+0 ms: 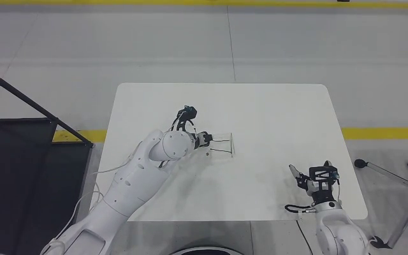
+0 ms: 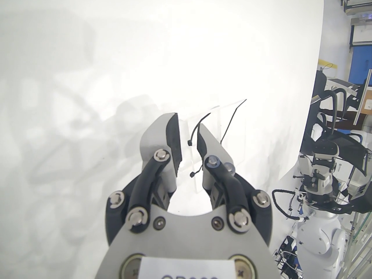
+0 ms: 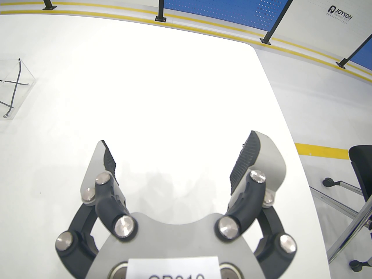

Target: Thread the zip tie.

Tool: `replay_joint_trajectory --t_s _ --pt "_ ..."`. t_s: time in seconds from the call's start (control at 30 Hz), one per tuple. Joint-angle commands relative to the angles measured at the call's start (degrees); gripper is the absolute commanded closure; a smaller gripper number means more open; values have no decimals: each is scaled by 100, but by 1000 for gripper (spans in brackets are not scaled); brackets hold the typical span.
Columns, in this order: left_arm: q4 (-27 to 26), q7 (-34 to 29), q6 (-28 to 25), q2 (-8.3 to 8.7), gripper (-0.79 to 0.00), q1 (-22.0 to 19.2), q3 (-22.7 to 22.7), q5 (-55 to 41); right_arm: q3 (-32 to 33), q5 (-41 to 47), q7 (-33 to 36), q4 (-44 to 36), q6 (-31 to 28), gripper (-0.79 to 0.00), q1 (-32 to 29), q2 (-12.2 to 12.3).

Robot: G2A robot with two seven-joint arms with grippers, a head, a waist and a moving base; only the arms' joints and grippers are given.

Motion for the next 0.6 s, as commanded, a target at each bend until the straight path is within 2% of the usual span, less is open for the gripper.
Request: replay_joint_trajectory --t_s 0.0,0.43,0.57 --pt "-24 -3 -6 1 -240 17 -12 16 0 0 0 0 0 -785 0 0" --pt "-122 -117 -31 4 -179 77 -54 146 0 0 0 0 0 -785 0 0" --pt "-122 -137 -25 -1 -123 82 -66 155 0 0 0 0 0 -785 0 0"
